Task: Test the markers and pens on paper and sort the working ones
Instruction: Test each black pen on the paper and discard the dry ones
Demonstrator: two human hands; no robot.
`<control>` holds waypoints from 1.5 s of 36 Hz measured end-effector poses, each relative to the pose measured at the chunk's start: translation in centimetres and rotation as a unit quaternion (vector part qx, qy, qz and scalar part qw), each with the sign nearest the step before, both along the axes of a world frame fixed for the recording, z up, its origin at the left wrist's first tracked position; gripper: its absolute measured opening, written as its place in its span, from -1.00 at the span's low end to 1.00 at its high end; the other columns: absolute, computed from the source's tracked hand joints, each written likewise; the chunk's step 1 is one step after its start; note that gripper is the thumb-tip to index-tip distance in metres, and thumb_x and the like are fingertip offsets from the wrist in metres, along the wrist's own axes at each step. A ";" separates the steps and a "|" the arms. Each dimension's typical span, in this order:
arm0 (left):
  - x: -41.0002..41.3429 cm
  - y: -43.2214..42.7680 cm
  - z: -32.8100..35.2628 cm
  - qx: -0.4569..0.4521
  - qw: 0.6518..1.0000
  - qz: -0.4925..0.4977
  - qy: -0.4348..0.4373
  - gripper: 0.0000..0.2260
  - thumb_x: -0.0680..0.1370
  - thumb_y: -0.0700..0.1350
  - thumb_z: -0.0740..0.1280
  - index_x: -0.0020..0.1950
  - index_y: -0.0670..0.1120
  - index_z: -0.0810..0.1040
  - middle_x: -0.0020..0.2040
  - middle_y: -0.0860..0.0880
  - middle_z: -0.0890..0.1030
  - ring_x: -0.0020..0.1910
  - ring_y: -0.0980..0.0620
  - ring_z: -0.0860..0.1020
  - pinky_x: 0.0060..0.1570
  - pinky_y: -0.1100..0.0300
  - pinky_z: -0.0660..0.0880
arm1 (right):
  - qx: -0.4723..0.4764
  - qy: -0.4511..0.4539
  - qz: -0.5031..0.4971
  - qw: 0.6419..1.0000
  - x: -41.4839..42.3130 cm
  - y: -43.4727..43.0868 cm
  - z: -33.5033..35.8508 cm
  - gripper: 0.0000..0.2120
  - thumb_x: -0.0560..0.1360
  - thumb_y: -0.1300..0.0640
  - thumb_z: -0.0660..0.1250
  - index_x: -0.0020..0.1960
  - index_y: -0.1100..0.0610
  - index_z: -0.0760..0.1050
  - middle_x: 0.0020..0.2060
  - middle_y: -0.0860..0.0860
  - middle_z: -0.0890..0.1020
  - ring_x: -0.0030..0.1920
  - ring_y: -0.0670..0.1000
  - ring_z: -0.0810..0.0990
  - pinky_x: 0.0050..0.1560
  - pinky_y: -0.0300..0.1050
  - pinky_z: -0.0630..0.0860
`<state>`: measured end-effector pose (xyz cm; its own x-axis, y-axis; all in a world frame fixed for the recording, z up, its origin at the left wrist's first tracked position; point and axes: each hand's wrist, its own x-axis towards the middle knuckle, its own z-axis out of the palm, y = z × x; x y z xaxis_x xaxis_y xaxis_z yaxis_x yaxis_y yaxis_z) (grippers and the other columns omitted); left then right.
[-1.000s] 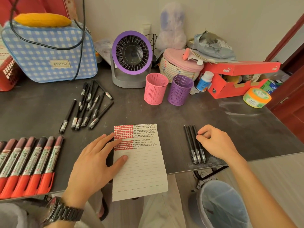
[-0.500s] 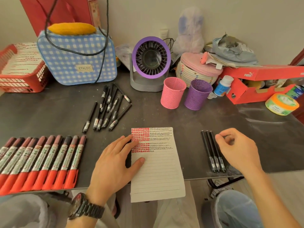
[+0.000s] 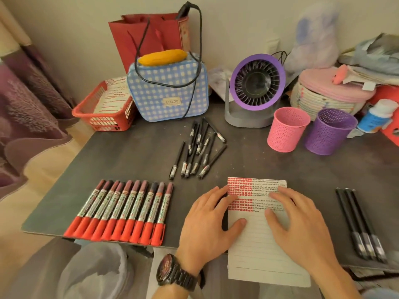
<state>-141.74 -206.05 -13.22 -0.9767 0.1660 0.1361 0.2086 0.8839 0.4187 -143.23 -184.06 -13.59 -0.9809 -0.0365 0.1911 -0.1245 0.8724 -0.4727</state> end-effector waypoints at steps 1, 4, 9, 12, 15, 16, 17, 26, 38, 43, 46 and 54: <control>0.0 0.0 0.0 0.000 1.000 -0.001 -0.001 -0.43 0.56 0.39 0.11 0.53 0.20 0.34 0.58 0.24 0.22 0.58 0.19 0.10 0.54 0.18 0.04 | 0.006 -0.001 -0.003 1.000 0.0 -0.1 -0.1 -0.63 0.47 0.02 0.49 0.27 0.01 0.60 0.35 -0.04 0.54 0.36 0.06 0.45 0.27 0.09 0.43; -0.1 0.0 0.0 0.012 1.000 -0.010 -0.004 -0.45 0.56 0.36 0.14 0.51 0.19 0.35 0.57 0.24 0.23 0.57 0.19 0.12 0.54 0.17 0.05 | 0.001 -0.001 -0.008 1.000 0.0 -0.1 0.1 -0.63 0.47 0.02 0.49 0.26 0.01 0.60 0.35 -0.04 0.55 0.36 0.07 0.45 0.29 0.10 0.42; -1.5 -2.2 1.8 0.130 0.991 0.001 -0.028 -0.59 0.55 0.31 0.22 0.37 0.27 0.40 0.42 0.29 0.32 0.36 0.30 0.36 0.33 0.15 0.42 | 0.006 -0.008 -0.001 1.000 0.0 0.0 0.2 -0.63 0.49 0.00 0.46 0.28 0.02 0.60 0.35 -0.04 0.55 0.36 0.09 0.45 0.31 0.14 0.41; -3.7 -5.0 3.4 0.064 0.994 0.078 0.049 -0.69 0.54 0.27 0.23 0.23 0.22 0.50 0.26 0.25 0.44 0.20 0.23 0.49 0.09 0.20 0.50 | 0.006 -0.010 0.001 1.000 0.0 0.2 0.1 -0.63 0.50 -0.01 0.45 0.29 0.01 0.59 0.36 -0.05 0.54 0.38 0.09 0.44 0.32 0.15 0.41; -6.3 -8.1 5.0 -0.018 0.983 0.174 0.050 -0.76 0.58 0.16 0.29 0.19 0.12 0.55 0.19 0.11 0.53 0.17 0.03 0.52 0.01 0.12 0.48 | 0.003 -0.008 0.001 1.000 0.0 0.2 0.2 -0.64 0.51 -0.02 0.44 0.29 -0.01 0.58 0.36 -0.06 0.53 0.38 0.08 0.42 0.34 0.16 0.40; -7.1 -9.0 5.3 -0.048 0.980 0.194 0.025 -0.75 0.58 0.14 0.29 0.21 0.09 0.54 0.18 0.06 0.54 0.19 -0.03 0.52 0.03 0.07 0.48 | 0.000 -0.008 0.000 1.000 0.0 0.2 0.2 -0.64 0.51 -0.02 0.43 0.29 -0.01 0.58 0.36 -0.07 0.53 0.38 0.06 0.41 0.34 0.16 0.39; -7.7 -9.9 5.6 -0.076 0.976 0.206 -0.005 -0.73 0.59 0.14 0.28 0.23 0.06 0.53 0.19 0.02 0.55 0.20 -0.07 0.51 0.06 0.03 0.50 | -0.003 -0.008 -0.001 1.000 0.0 0.2 0.2 -0.64 0.51 -0.03 0.43 0.29 -0.02 0.58 0.36 -0.08 0.53 0.39 0.05 0.40 0.35 0.15 0.39; -10.9 -12.0 5.6 -0.141 0.955 0.231 -0.118 -0.82 0.56 0.08 0.27 0.07 0.02 0.51 0.08 0.01 0.57 0.09 -0.09 0.55 -0.08 0.09 0.40 | -0.003 0.006 -0.005 1.000 -0.3 0.4 -0.2 -0.65 0.51 -0.07 0.42 0.27 -0.07 0.57 0.36 -0.13 0.52 0.39 0.00 0.40 0.33 0.12 0.41; -10.9 -12.5 6.9 -0.046 0.956 0.281 -0.074 -0.85 0.65 0.01 0.13 0.05 -0.05 0.37 -0.10 -0.04 0.59 -0.15 -0.12 0.53 -0.10 0.01 0.46 | -0.004 0.047 -0.001 0.999 -0.5 0.5 -0.9 -0.63 0.41 0.02 0.55 0.21 -0.07 0.62 0.29 -0.14 0.58 0.31 -0.05 0.43 0.21 0.11 0.50; -8.5 -9.8 8.0 0.160 0.971 0.179 -0.015 -0.93 0.69 -0.04 0.17 0.11 -0.01 0.40 -0.14 0.10 0.65 -0.37 0.20 0.51 -0.32 0.22 0.41 | -0.016 0.080 -0.009 0.997 -0.6 0.2 -0.9 -0.57 0.26 0.10 0.67 0.10 -0.07 0.67 0.20 -0.11 0.64 0.26 -0.06 0.45 0.09 0.14 0.57; -6.1 -6.9 8.2 0.237 0.962 0.130 0.030 -0.97 0.66 -0.05 0.27 0.06 0.10 0.45 -0.15 0.17 0.63 -0.25 0.19 0.54 -0.26 0.37 0.38 | -0.044 0.084 -0.014 0.995 -0.4 0.1 -0.6 -0.57 0.26 0.12 0.68 0.09 -0.08 0.68 0.20 -0.16 0.63 0.24 -0.03 0.50 0.11 0.12 0.56; 0.5 -0.1 6.3 0.344 0.938 -0.028 -0.028 -0.83 0.64 -0.08 0.32 0.07 0.23 0.52 0.03 0.23 0.67 0.01 0.22 0.63 -0.07 0.46 0.45 | -0.296 0.020 -0.017 0.955 2.5 0.1 2.8 -0.62 0.43 -0.35 0.26 0.14 -0.22 0.59 0.00 -0.27 0.68 0.13 -0.17 0.56 0.13 -0.27 0.40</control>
